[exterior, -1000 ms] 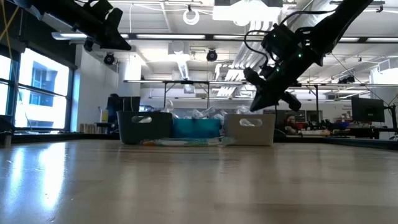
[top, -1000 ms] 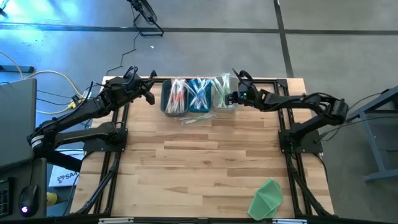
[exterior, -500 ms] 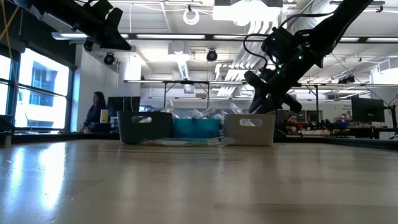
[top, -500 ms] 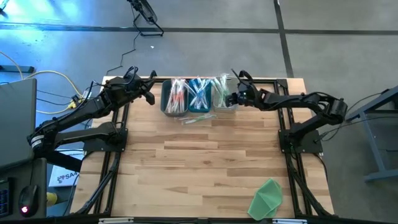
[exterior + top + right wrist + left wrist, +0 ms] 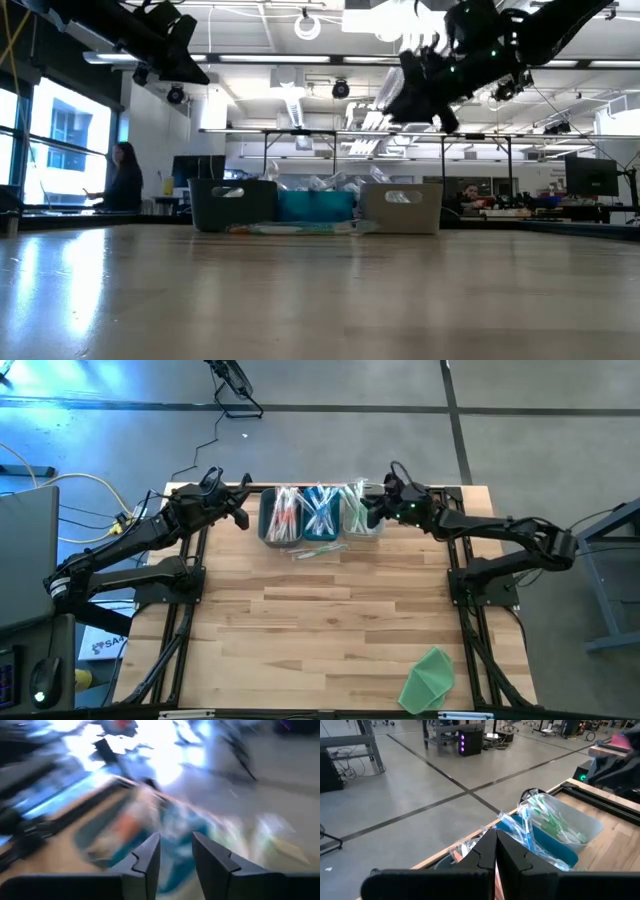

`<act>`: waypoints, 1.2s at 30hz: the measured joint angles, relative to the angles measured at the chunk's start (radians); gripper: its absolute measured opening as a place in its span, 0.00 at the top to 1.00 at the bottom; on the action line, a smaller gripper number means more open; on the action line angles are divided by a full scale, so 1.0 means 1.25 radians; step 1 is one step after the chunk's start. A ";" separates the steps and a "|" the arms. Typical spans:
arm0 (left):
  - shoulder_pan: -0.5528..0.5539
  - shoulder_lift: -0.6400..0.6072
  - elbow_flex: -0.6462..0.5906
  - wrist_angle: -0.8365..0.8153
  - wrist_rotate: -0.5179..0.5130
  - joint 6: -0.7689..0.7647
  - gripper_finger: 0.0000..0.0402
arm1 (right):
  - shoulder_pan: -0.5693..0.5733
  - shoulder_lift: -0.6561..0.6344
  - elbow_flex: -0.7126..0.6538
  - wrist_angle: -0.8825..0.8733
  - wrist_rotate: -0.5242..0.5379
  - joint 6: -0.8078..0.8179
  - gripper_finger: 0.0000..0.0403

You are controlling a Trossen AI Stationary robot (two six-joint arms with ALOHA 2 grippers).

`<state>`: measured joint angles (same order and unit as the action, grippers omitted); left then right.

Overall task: Pick & Place Toothbrushes
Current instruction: Put the green toothbrush into the white bin

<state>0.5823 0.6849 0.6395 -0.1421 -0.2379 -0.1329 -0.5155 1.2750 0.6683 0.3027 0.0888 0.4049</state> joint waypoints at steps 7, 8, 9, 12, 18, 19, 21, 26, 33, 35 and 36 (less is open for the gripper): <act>0.000 0.000 0.000 -0.012 0.000 -0.002 0.99 | 0.056 0.005 0.007 0.128 -0.197 -0.272 0.80; 0.000 0.000 0.000 -0.013 0.000 -0.002 0.99 | 0.069 0.009 0.013 0.128 -0.177 -0.286 0.81; 0.000 0.000 0.000 -0.015 0.000 -0.002 0.99 | 0.081 0.012 0.017 0.125 -0.159 -0.297 0.83; 0.000 0.000 0.000 -0.015 0.000 -0.002 0.99 | 0.112 0.020 0.032 0.120 -0.130 -0.327 0.89; 0.000 0.000 0.000 -0.015 0.019 -0.002 0.99 | 0.137 0.035 0.037 0.095 -0.112 -0.344 0.98; 0.000 0.000 0.000 -0.015 0.020 -0.002 0.99 | 0.137 0.035 0.036 0.088 -0.110 -0.344 0.99; 0.000 0.000 0.000 -0.015 0.021 -0.003 0.99 | 0.137 0.033 0.036 0.082 -0.102 -0.343 0.99; 0.000 0.000 0.000 -0.014 0.066 -0.031 0.99 | 0.135 0.034 0.036 0.077 -0.059 -0.343 0.99; 0.000 0.000 0.000 -0.019 0.122 -0.045 0.99 | 0.134 0.034 0.036 0.079 -0.052 -0.343 0.99; 0.000 0.000 0.000 -0.021 0.123 -0.045 0.99 | 0.134 0.034 0.036 0.078 -0.053 -0.343 0.99; 0.000 0.000 0.000 -0.020 0.123 -0.045 0.99 | 0.134 0.034 0.036 0.078 -0.053 -0.343 0.99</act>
<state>0.5819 0.6849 0.6395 -0.1674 -0.0845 -0.1894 -0.3485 1.3170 0.7139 0.3996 0.0221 -0.0235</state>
